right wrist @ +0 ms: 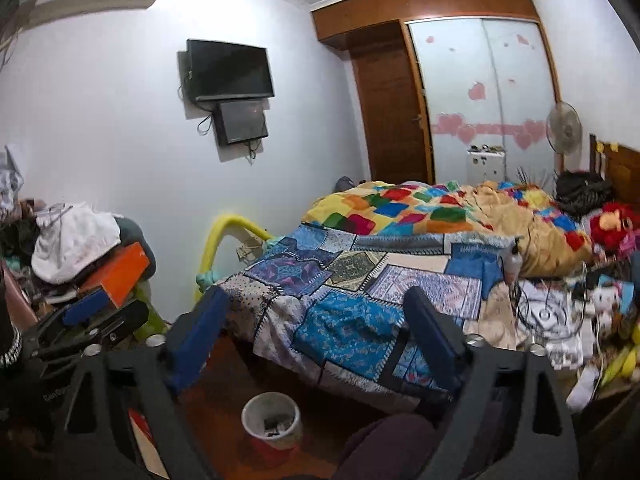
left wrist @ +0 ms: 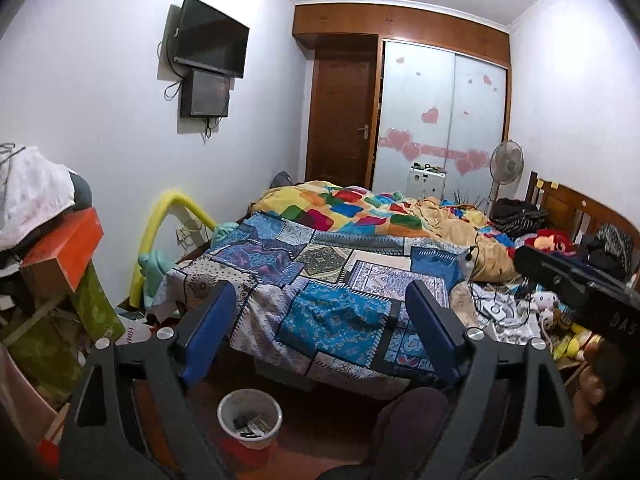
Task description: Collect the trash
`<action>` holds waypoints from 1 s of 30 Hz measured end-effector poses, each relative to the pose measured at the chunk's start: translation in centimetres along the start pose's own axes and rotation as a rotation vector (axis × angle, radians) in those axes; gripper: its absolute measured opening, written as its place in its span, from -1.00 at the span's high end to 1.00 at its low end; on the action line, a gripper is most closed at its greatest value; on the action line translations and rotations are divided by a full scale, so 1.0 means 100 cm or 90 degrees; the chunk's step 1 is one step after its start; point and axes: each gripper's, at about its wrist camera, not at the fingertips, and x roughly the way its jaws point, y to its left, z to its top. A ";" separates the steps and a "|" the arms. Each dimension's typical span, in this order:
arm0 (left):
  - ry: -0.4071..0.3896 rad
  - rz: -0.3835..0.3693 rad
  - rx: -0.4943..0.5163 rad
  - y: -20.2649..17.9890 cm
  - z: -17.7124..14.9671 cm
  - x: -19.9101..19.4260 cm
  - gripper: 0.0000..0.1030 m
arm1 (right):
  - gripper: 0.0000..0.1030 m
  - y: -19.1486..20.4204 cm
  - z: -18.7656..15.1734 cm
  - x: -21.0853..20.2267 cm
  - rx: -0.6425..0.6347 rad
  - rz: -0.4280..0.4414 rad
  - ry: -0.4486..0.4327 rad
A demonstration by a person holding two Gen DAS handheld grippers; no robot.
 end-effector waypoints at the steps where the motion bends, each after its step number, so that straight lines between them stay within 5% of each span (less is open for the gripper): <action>1: 0.001 0.002 0.004 0.000 -0.003 -0.001 -0.68 | -0.85 -0.001 -0.002 -0.003 0.006 -0.007 -0.003; 10: 0.005 -0.011 0.008 -0.005 -0.012 -0.008 -0.69 | -0.88 -0.004 -0.006 -0.011 0.012 -0.059 -0.014; 26: 0.007 -0.017 0.004 -0.006 -0.016 -0.012 -0.69 | -0.88 0.004 -0.011 -0.024 -0.013 -0.068 -0.020; 30: 0.005 -0.014 0.003 -0.005 -0.016 -0.013 -0.83 | -0.88 0.005 -0.009 -0.024 -0.019 -0.067 -0.020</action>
